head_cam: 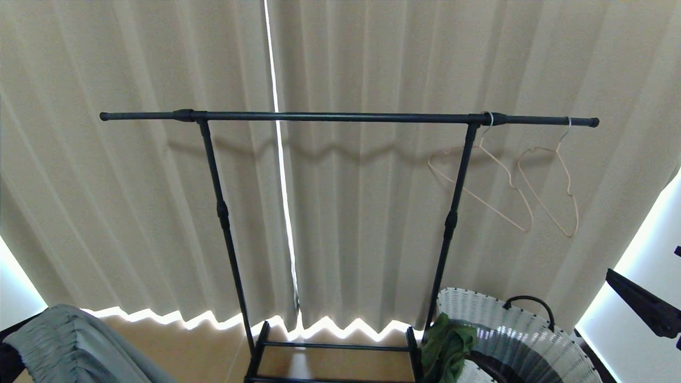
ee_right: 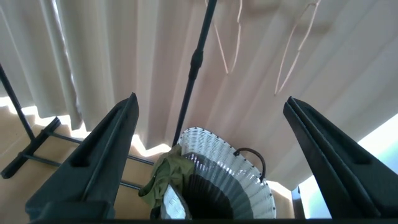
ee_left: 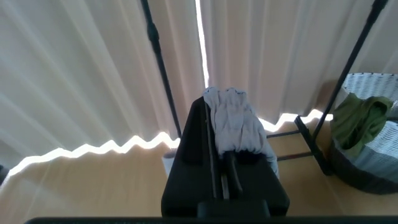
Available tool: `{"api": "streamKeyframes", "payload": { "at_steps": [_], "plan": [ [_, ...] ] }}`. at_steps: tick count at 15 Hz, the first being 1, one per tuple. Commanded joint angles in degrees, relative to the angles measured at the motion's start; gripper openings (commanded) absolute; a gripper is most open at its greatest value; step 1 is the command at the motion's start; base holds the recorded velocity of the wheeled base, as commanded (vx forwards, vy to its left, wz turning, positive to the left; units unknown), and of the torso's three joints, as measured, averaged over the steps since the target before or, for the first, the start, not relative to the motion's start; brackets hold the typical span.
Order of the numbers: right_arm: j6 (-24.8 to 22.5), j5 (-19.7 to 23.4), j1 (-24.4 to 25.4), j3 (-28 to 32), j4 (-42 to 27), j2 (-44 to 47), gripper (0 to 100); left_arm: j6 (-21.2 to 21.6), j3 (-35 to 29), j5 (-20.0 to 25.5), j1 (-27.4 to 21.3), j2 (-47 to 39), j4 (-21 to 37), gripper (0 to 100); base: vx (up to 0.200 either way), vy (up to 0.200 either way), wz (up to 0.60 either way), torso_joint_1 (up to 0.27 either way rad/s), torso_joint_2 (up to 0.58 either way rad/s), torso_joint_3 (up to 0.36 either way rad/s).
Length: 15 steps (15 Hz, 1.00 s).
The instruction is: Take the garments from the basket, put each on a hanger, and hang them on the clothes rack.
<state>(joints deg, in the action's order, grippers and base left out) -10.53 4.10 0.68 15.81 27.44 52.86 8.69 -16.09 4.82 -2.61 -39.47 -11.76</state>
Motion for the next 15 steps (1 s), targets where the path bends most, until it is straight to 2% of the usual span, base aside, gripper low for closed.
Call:
{"api": "streamKeyframes", "payload": {
  "at_steps": [1,7,15],
  "plan": [
    [-0.01,0.03,0.02,0.01,-0.11,0.05,100,0.01,0.10,0.02,0.06,-0.08,-0.01,0,0.000,-0.200,0.00,0.007,0.00,0.002],
    [-0.01,0.03,0.02,0.01,-0.11,0.05,100,0.01,0.45,0.02,0.06,-0.08,-0.01,0,0.000,-0.200,0.00,0.006,0.00,0.001],
    [0.34,-0.23,-0.16,-1.66,-0.19,-1.53,100,-0.08,0.53,0.02,0.06,-0.08,0.07,0,0.000,0.000,0.00,0.000,0.00,0.000]
  ]
}}
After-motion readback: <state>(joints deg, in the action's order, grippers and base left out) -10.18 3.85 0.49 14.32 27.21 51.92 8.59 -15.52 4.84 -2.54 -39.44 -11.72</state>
